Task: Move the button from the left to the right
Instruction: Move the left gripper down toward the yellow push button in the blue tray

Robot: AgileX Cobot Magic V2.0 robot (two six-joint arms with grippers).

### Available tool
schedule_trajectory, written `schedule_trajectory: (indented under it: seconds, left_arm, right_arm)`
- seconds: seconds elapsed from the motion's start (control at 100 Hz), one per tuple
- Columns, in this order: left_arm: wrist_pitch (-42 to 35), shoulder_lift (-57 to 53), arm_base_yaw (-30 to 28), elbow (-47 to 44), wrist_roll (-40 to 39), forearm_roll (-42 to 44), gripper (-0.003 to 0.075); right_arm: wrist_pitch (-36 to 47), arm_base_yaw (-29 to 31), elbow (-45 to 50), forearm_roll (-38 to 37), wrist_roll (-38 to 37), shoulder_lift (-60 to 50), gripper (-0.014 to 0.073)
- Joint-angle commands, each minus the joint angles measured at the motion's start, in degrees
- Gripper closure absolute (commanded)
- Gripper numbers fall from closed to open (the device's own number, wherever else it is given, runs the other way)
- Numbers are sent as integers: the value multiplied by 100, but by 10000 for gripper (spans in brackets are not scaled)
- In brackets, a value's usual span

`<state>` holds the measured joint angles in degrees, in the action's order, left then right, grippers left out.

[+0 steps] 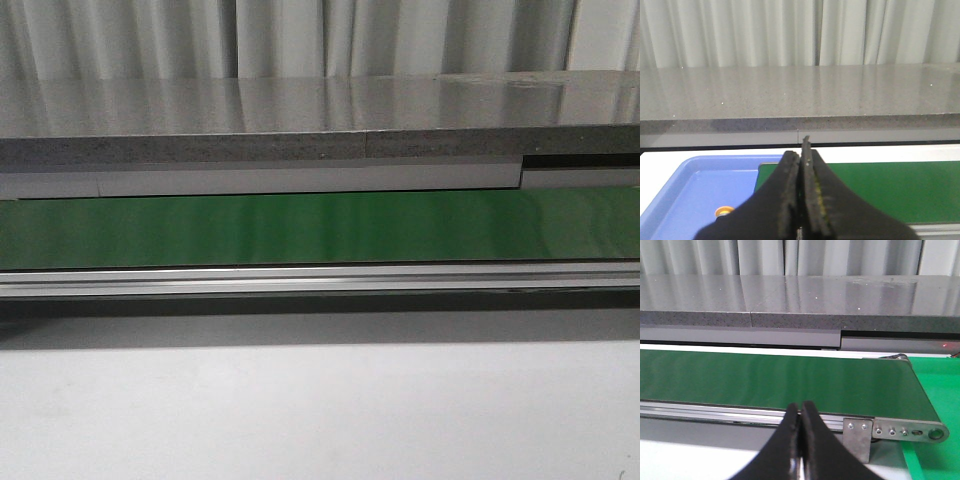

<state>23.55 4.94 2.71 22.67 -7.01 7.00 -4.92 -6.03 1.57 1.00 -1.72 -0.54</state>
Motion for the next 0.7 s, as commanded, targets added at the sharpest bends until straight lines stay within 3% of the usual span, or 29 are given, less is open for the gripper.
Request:
schedule_trajectory:
  seconds: [0.0, 0.24, 0.41, 0.69]
  left_arm:
    - [503, 451, 47, 783, -34, 19, 739]
    - [2526, 1708, 47, 2271, -34, 44, 739]
    - [3644, 2608, 47, 2763, -34, 34, 739]
    - [3801, 3187, 47, 2787, -34, 33, 739]
  right_arm:
    - [492, -12, -105, -39, 24, -91, 661]
    - [492, -12, -105, -39, 24, -91, 661]
    - [492, -12, -105, -39, 24, -91, 661]
    - [492, -12, -105, -39, 24, -91, 661]
